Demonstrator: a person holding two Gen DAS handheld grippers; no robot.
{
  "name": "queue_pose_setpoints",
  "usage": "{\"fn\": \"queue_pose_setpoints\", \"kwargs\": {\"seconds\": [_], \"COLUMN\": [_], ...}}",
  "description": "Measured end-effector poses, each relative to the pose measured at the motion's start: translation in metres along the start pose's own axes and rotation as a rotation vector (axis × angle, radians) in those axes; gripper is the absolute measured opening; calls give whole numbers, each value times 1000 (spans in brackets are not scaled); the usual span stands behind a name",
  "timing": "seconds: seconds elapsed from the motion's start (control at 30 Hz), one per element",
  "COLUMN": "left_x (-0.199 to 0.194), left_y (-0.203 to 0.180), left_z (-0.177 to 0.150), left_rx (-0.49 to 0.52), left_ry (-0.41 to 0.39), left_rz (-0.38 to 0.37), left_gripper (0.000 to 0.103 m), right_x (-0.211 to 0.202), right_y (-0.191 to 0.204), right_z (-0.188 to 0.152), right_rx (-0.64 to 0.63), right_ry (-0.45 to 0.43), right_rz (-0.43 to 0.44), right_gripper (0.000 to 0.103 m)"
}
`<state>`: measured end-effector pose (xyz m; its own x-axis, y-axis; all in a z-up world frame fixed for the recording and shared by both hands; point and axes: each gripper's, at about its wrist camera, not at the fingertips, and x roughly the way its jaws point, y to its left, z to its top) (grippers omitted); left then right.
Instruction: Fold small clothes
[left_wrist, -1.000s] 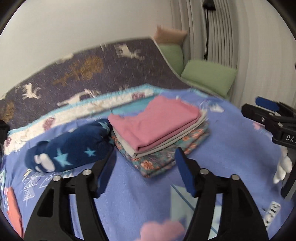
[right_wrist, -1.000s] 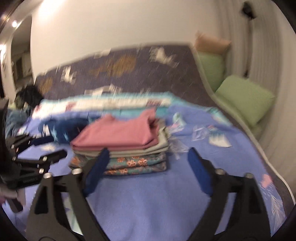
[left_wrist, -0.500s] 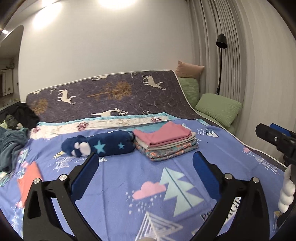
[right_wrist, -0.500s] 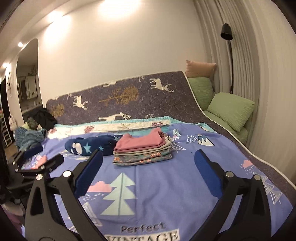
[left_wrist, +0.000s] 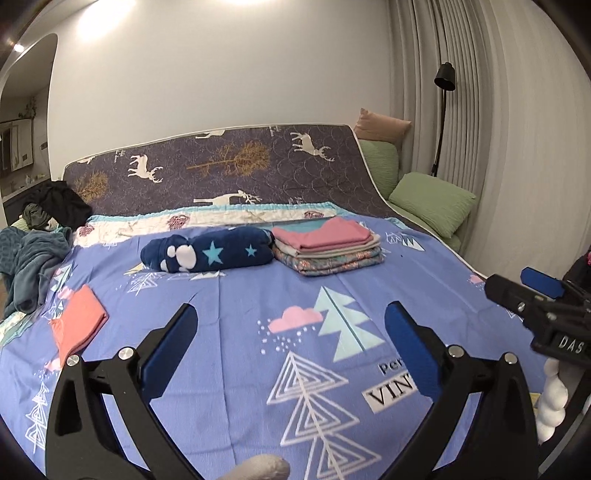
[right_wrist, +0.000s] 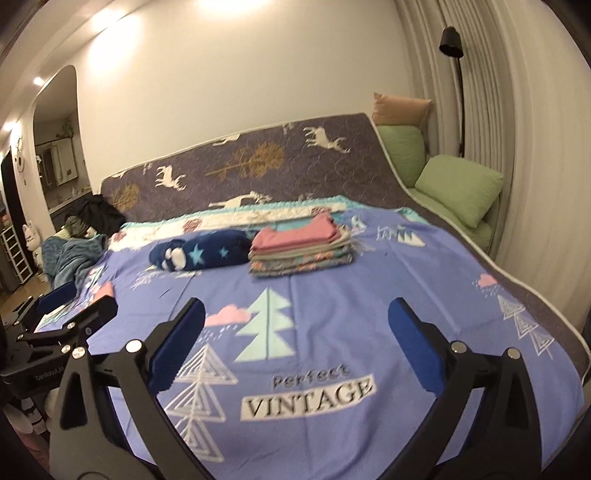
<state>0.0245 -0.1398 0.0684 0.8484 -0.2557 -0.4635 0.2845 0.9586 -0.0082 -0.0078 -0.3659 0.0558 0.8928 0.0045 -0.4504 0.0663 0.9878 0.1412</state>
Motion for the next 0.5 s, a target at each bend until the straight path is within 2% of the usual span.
{"fn": "queue_pose_setpoints", "kwargs": {"seconds": [0.2,0.5], "left_x": [-16,-18], "left_y": [-4,-1], "left_z": [-11,-16], "left_rx": [17,-16], "left_ry": [29,34], "left_rz": [39,28], "left_gripper": [101,101], "right_x": [-6,-3], "right_y": [4,-1], "right_z": [-11,-13], "right_rx": [-18,-5], "right_ry": [34,66], "right_rz": [21,11], "right_gripper": [101,101]}}
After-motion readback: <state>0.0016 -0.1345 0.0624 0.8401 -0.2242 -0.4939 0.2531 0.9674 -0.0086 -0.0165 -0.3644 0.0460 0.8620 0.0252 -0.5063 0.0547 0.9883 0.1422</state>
